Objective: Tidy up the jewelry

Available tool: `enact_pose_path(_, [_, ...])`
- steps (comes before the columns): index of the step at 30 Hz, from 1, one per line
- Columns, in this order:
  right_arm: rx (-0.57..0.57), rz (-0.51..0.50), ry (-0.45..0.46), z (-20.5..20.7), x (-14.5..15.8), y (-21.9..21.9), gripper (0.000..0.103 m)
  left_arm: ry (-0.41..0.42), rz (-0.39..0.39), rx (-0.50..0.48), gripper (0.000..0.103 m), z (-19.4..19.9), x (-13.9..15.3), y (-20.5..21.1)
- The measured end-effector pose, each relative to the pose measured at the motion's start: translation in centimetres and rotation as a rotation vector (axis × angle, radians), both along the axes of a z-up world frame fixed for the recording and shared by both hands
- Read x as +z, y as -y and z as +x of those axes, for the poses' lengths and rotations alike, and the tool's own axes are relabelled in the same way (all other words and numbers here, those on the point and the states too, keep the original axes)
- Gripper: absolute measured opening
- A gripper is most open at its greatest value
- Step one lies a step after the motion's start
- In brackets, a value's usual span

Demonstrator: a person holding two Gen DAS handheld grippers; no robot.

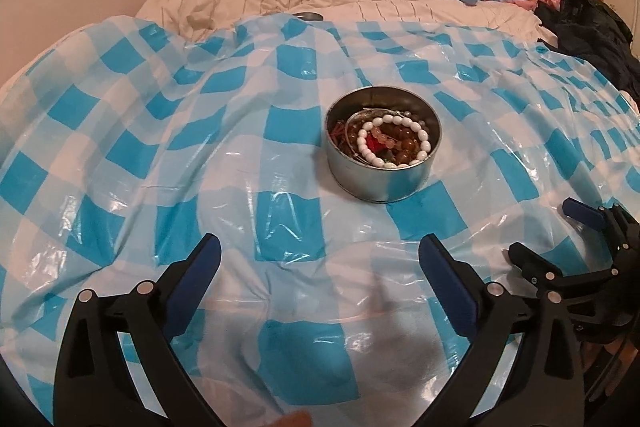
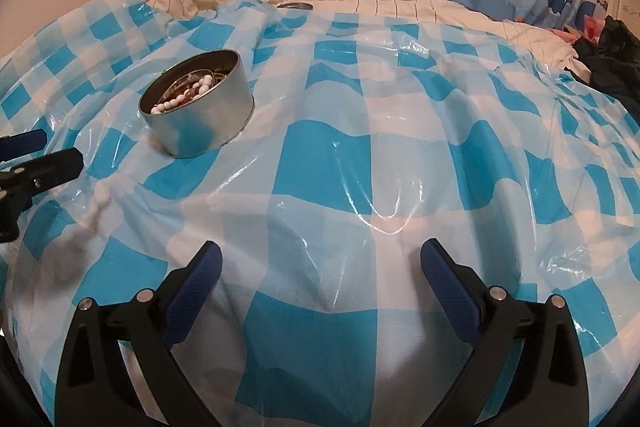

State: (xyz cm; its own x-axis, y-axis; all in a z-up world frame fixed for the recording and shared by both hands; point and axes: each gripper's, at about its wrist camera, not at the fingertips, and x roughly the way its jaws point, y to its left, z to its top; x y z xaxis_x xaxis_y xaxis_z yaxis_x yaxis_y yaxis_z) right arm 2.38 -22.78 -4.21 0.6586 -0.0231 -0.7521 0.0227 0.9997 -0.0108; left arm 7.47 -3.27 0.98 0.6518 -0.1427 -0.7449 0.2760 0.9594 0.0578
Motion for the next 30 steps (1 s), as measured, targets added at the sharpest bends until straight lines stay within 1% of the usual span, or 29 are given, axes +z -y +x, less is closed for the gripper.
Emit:
enact_pose_path(3, [0.002,-0.010,-0.015,0.2,-0.2,-0.2,0.096,-0.032,0.016,0.000,0.095,0.3,-0.8,0.7])
enact_pose_path(7, [0.003,-0.018,-0.020,0.3,-0.3,-0.3,0.096,-0.044,0.048,0.010,0.095,0.5,-1.4,1.5])
enact_pose_path(9, [0.003,-0.019,-0.020,0.3,-0.3,-0.3,0.096,-0.048,0.046,0.013,0.095,0.5,-1.5,1.6])
enact_pose_path(12, [0.003,-0.020,-0.020,0.3,-0.3,-0.3,0.096,-0.059,0.020,0.018,0.095,0.6,-1.4,1.5])
enact_pose_path(14, [0.003,-0.020,-0.020,0.3,-0.3,-0.3,0.096,-0.071,0.020,0.024,0.095,0.8,-1.6,1.5])
enact_pose_path(18, [0.003,-0.020,-0.020,0.3,-0.3,-0.3,0.096,-0.085,0.047,0.048,0.095,0.9,-1.9,1.5])
enact_pose_path(22, [0.003,-0.019,-0.020,0.3,-0.3,-0.3,0.096,-0.080,0.082,0.082,0.095,0.8,-2.1,1.6])
enact_pose_path(23, [0.003,-0.019,-0.020,0.3,-0.3,-0.3,0.096,-0.082,0.078,0.084,0.095,0.7,-2.1,1.6])
enact_pose_path(25, [0.003,-0.020,-0.020,0.3,-0.3,-0.3,0.096,-0.057,0.045,0.079,0.095,0.2,-1.9,1.4])
enact_pose_path(27, [0.003,-0.020,-0.020,0.3,-0.3,-0.3,0.096,-0.042,0.039,0.063,0.095,0.0,-1.7,1.4])
enact_pose_path(30, [0.003,-0.020,-0.020,0.3,-0.2,-0.3,0.096,-0.047,0.027,0.043,0.095,0.0,-1.6,1.5])
